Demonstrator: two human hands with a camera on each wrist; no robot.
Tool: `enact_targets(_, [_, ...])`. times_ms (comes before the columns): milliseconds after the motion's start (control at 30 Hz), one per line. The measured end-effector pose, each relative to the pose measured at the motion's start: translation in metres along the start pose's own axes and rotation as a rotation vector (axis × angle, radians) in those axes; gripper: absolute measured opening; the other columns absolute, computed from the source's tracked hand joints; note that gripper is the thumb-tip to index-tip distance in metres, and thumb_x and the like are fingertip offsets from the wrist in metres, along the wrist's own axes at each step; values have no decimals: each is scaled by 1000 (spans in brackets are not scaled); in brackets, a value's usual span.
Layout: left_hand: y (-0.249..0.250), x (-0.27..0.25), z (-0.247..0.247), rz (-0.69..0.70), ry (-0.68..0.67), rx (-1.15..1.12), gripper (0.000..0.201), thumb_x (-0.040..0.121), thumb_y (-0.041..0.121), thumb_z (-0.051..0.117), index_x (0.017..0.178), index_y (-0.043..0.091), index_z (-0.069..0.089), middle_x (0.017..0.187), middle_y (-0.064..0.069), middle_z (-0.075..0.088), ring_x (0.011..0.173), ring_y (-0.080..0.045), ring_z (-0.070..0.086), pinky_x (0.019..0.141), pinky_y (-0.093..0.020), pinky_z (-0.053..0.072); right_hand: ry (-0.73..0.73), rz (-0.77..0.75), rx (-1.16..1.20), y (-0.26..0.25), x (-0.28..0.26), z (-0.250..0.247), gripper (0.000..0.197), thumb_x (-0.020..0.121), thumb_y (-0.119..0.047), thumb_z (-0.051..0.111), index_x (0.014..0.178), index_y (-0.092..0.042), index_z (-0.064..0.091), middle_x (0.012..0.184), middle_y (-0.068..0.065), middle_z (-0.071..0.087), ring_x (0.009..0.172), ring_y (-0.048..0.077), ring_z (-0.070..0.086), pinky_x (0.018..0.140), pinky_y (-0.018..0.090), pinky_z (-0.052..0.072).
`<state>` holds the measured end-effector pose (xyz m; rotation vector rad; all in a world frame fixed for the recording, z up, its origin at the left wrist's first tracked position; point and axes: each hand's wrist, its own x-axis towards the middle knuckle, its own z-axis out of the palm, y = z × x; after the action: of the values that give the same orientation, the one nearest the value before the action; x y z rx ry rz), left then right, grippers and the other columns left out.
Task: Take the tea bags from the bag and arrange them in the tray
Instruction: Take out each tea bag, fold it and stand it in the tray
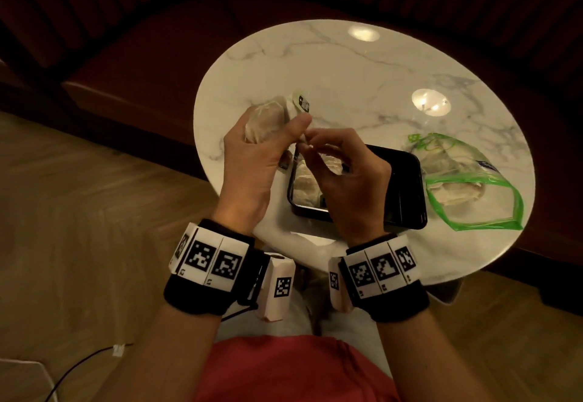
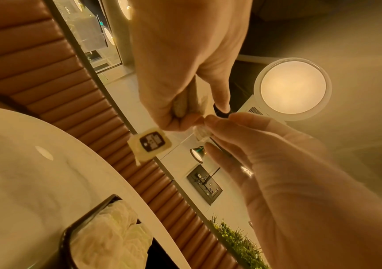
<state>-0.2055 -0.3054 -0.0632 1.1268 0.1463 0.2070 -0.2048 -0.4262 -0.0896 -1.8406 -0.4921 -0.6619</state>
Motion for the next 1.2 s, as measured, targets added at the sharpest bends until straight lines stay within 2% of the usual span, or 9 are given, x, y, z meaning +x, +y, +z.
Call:
enact_targets(267, [3,3,-5,-32,9,-58,18,86,-4,65,98,9,68,91,-8,73,85,-24,68,67,-30,55,52,-18,-19,-2,5,-9,17,83,-15,77,92,-4,68,88,8,71,76,23,69,67,41,57])
enact_targets(433, [4,2,-5,-24,-29,-24,18,85,-5,66,100,6,66,90,-9,72,78,-18,68,60,-24,52,101,161,130,-10,16,-12,13,91,-7,65,104,-9,66,102,6,69,93,15,67,79,31,55])
enact_targets(533, [3,2,-7,-29,-115,34,27,84,-4,66,110,-2,63,97,-17,70,82,-22,68,62,-24,53,30,294,168,-16,24,-16,20,96,-12,60,115,-12,66,113,4,68,100,10,65,78,20,53])
enact_targets(633, [3,2,-9,-36,-173,82,25,83,-5,67,106,5,65,95,-13,71,84,-22,69,66,-28,56,-87,380,231,-18,28,-21,22,95,-9,59,116,-11,67,109,4,70,95,8,67,74,14,51])
enact_targets(733, [0,3,-9,-53,-206,122,23,82,-8,66,97,10,65,79,0,69,71,-10,67,58,-21,52,-143,422,247,-13,29,-29,18,92,-7,63,109,-5,69,99,7,73,90,13,68,79,22,54])
enact_targets(833, [-4,4,-11,-86,-176,142,21,83,-5,68,102,4,63,78,0,66,67,-6,64,55,-17,49,-136,489,286,-6,30,-39,13,91,-11,66,103,-6,70,96,8,73,91,19,70,82,29,55])
enact_targets(967, [-17,11,-23,-154,-58,285,23,84,12,74,106,10,67,81,6,68,71,-5,64,55,-17,49,-80,579,217,13,31,-57,10,91,-11,66,99,-13,69,92,-3,73,85,6,69,69,15,50])
enact_targets(1100, [-30,16,-36,-147,34,430,13,85,15,73,91,23,65,77,5,66,65,-5,60,53,-15,47,-66,674,87,40,28,-67,12,90,-9,66,100,-15,66,90,0,72,83,9,69,63,16,51])
enact_targets(1200, [-41,18,-43,-173,30,534,13,85,14,74,86,21,63,74,0,62,65,-12,56,49,-16,43,-121,704,14,57,27,-68,22,91,-3,63,110,-15,66,87,5,69,75,8,67,62,15,52])
